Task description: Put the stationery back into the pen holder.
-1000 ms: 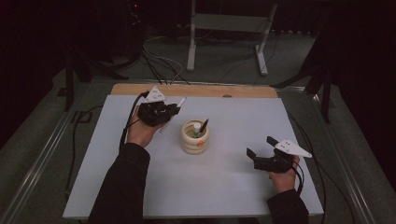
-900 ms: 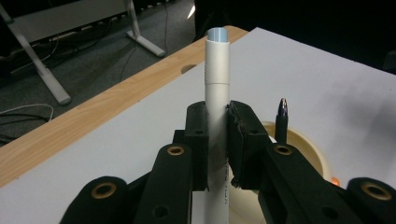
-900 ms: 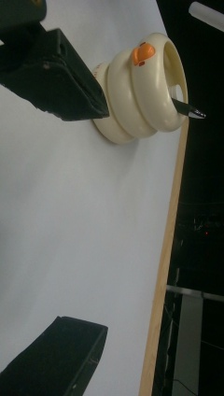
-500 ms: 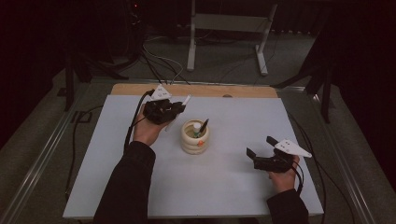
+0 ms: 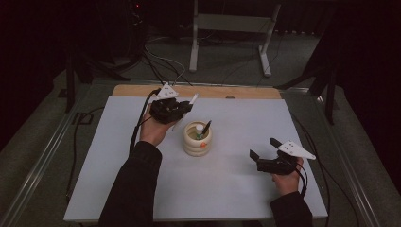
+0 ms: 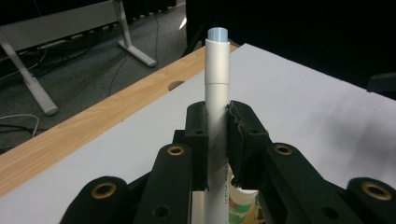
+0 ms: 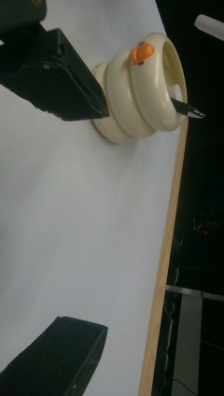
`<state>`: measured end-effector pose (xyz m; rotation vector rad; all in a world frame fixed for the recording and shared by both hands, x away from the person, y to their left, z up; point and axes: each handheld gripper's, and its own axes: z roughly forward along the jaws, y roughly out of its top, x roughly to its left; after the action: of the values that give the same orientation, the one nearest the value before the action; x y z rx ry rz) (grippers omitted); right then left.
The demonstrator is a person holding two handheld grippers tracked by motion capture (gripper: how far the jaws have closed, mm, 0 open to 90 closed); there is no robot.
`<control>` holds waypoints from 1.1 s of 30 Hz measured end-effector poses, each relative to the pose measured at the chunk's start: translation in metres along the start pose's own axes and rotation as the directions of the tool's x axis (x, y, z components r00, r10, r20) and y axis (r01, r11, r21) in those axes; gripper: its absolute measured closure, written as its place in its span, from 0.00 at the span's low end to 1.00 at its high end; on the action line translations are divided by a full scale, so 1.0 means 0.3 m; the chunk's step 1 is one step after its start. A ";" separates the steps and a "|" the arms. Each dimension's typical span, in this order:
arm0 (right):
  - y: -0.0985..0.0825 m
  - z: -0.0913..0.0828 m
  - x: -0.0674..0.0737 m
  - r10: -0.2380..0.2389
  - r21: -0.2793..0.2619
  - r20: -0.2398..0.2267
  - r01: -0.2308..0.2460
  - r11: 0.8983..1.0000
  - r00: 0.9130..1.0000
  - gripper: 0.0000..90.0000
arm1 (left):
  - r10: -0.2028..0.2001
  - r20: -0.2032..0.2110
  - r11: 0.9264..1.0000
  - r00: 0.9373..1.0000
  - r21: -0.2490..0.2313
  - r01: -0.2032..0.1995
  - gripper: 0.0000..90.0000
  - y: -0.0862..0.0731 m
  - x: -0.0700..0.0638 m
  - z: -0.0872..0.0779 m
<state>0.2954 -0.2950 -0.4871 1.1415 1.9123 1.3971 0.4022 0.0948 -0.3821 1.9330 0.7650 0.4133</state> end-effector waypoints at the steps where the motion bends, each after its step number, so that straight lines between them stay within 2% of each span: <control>1: 0.000 0.000 0.000 0.001 -0.001 0.000 -0.001 1.000 1.000 0.00 | -0.002 -0.001 1.000 1.000 -0.001 0.002 0.88 0.001 -0.002 0.002; 33: 0.000 0.000 -0.005 0.003 0.001 0.006 -0.003 1.000 1.000 0.00 | -0.005 0.009 0.999 1.000 -0.032 0.005 0.88 0.017 -0.045 0.059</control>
<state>0.2962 -0.2961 -0.4874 1.1482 1.9078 1.3929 0.4040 0.0723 -0.3853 1.9018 0.7528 0.4108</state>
